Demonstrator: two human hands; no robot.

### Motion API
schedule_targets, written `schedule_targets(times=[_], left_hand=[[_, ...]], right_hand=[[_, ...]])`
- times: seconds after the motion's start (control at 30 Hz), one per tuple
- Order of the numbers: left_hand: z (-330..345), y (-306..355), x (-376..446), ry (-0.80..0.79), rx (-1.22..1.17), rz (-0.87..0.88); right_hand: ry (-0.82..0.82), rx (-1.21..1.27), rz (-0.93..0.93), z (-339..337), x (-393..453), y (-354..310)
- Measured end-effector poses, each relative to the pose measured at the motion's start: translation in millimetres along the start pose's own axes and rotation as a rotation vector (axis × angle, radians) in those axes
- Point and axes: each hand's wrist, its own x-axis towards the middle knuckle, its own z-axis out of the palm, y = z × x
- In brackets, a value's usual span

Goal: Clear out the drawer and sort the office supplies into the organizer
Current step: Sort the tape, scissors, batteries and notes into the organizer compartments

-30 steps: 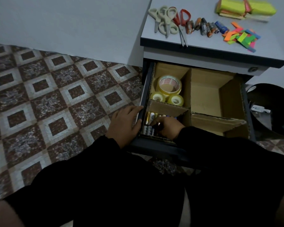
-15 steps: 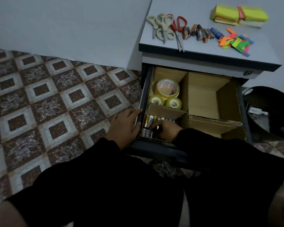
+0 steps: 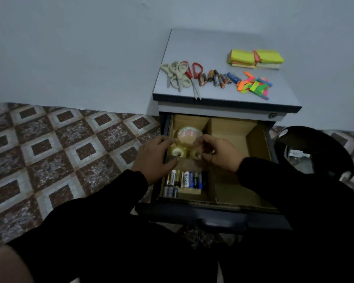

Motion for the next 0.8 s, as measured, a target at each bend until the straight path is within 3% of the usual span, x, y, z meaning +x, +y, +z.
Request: schedule_targets(times=[0.3,0.6,0.8], left_hand=[[-32.2,52.5,105.8,0.029,0.056,0.07],[-50.5,66.5,206.6,0.038,0.263,0.146],[-64.4,62.7,251.8,-0.172,0.488,0.081]], right_hand=[[0.239,-0.149,-0.005,-106.3,36.1,19.3],[0.246,-0.229,0.023,-173.0,89.9,33.1],[0.158,-0.309,0.042,-185.3,118.1,41.5]])
